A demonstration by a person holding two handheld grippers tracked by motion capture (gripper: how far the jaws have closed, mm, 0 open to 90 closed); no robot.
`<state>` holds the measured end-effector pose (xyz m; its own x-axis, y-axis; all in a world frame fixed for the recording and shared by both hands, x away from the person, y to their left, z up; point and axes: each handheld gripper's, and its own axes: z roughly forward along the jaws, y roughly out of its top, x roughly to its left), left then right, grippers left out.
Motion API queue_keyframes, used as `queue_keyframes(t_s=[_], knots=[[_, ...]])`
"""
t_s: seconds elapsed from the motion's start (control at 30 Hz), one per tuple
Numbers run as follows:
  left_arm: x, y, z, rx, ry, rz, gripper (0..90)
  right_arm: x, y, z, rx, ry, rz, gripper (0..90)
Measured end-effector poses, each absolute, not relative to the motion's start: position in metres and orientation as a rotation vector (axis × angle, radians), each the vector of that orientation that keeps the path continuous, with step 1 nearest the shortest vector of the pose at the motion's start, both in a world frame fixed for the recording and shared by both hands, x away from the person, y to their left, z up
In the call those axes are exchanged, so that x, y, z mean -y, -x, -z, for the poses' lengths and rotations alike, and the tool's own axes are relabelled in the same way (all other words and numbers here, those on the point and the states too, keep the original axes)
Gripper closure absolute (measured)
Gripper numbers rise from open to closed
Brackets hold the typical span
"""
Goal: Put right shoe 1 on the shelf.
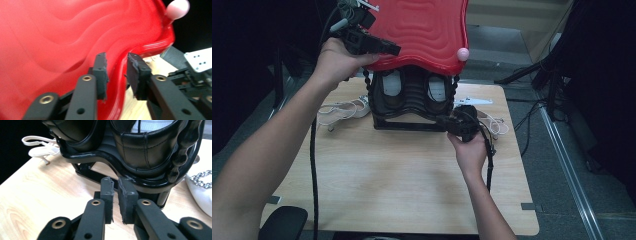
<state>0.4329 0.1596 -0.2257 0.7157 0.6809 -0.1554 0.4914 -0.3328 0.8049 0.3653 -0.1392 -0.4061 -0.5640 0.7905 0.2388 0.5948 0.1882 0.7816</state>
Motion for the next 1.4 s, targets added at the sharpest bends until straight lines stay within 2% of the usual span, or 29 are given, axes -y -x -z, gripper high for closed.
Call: queue_keyframes(t_s=[0.07, 0.1, 0.17, 0.63, 1.27, 1.33, 1.4], knots=[[-0.161, -0.429, 0.223, -0.882, -2.004, -0.248, 66.1, 0.140, -0.365, 0.406, -2.247, -1.337, -1.317, 81.5], [-0.161, -0.425, 0.222, -0.870, -2.013, -0.243, 61.3, 0.140, -0.363, 0.406, -2.272, -1.309, -1.325, 79.0], [-0.162, -0.421, 0.223, -0.862, -2.021, -0.244, 57.8, 0.141, -0.361, 0.406, -2.295, -1.296, -1.336, 78.7], [-0.184, -0.380, 0.245, -0.867, -1.997, -0.210, 50.4, 0.145, -0.346, 0.417, -2.358, -1.180, -1.354, 77.8], [-0.198, -0.342, 0.309, -0.910, -2.012, -0.155, 48.9, 0.150, -0.329, 0.449, -2.378, -1.192, -1.379, 72.3], [-0.199, -0.341, 0.314, -0.909, -2.012, -0.160, 50.8, 0.151, -0.327, 0.452, -2.367, -1.188, -1.382, 71.3], [-0.203, -0.340, 0.328, -0.902, -2.007, -0.163, 56.7, 0.151, -0.325, 0.454, -2.372, -1.187, -1.379, 70.0]])
